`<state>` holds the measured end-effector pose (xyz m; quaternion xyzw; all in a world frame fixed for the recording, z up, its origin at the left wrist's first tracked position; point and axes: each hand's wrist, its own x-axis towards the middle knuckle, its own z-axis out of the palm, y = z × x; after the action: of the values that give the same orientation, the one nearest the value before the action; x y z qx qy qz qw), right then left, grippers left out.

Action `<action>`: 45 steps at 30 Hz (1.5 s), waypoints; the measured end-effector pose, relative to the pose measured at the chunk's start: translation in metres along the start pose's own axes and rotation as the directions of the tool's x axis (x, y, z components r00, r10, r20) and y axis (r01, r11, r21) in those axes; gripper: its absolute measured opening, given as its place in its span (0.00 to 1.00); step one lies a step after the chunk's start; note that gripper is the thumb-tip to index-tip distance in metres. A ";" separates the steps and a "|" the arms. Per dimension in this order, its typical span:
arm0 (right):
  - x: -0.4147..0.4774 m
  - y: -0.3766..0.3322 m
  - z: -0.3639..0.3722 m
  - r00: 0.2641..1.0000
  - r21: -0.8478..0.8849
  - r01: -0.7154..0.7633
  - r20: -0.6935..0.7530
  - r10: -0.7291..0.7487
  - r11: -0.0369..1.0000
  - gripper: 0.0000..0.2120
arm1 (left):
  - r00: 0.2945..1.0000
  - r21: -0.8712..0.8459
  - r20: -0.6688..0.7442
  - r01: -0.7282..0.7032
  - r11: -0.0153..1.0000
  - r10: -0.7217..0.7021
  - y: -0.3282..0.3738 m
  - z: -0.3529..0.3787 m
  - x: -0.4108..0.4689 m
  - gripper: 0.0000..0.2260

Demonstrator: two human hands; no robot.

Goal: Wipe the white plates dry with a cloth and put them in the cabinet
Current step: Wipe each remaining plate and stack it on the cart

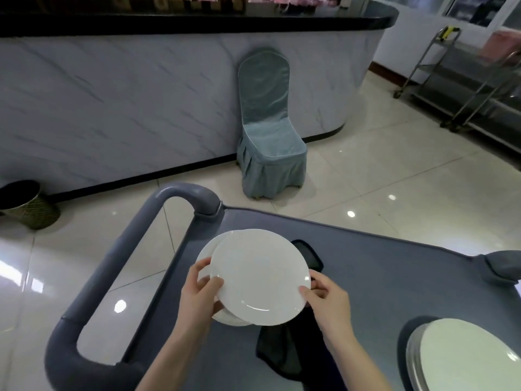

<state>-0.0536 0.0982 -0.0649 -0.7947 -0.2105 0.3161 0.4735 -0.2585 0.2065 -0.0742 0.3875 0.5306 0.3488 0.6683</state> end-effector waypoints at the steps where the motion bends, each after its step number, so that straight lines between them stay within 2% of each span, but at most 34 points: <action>1: 0.000 0.001 0.007 1.000 0.000 -0.006 -0.014 0.006 1.000 0.17 | 1.000 0.055 -0.011 -0.020 0.998 0.021 0.001 -0.003 0.003 0.18; 3: 0.001 0.002 0.019 1.000 -0.014 -0.010 -0.030 0.010 1.000 0.18 | 0.996 0.167 -0.031 -0.083 0.982 0.089 0.004 -0.011 0.008 0.20; 5: 0.005 0.003 0.028 0.999 -0.018 0.003 -0.034 -0.004 1.000 0.18 | 0.987 0.267 -0.040 -0.137 0.954 0.153 0.004 -0.019 0.016 0.17; 10: 0.009 0.007 0.047 1.000 -0.037 0.012 -0.022 -0.013 0.999 0.18 | 0.970 0.434 -0.086 -0.170 0.884 0.229 -0.006 -0.034 0.028 0.17; 17: 0.015 0.011 0.061 0.998 -0.034 0.027 -0.050 -0.029 0.999 0.20 | 0.946 0.522 -0.148 -0.174 0.835 0.290 -0.014 -0.036 0.030 0.17; 23: 0.017 0.017 0.061 0.996 -0.055 0.013 -0.085 -0.017 0.998 0.19 | 0.939 0.574 -0.111 -0.206 0.793 0.325 -0.019 -0.037 0.029 0.19; 28: 0.018 0.017 0.060 0.999 -0.047 0.001 -0.048 -0.003 0.999 0.19 | 0.932 0.612 -0.103 -0.215 0.761 0.346 -0.024 -0.037 0.028 0.20; 34: 0.012 0.014 0.038 0.998 0.098 -0.061 0.016 0.059 0.993 0.14 | 0.846 0.636 -0.153 -0.311 0.706 0.511 -0.021 -0.021 0.016 0.17; 39: -0.006 0.013 -0.012 1.000 0.143 -0.016 -0.003 0.017 0.990 0.11 | 0.840 0.638 0.066 -0.451 0.624 0.539 -0.017 0.021 0.003 0.12; 42: -0.017 0.018 -0.054 0.996 0.063 0.048 -0.076 -0.043 0.997 0.12 | 0.835 0.614 0.266 -0.532 0.584 0.481 -0.023 0.063 -0.013 0.12; 45: -0.026 0.035 -0.106 0.974 -0.104 0.105 -0.188 -0.123 0.989 0.09 | 0.751 0.589 0.516 -0.661 0.465 0.413 -0.037 0.109 -0.033 0.09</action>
<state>0.0034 0.0003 -0.0512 -0.8295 -0.2233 0.1992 0.4715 -0.1557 0.1447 -0.0775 0.8207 0.3638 0.2316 0.3748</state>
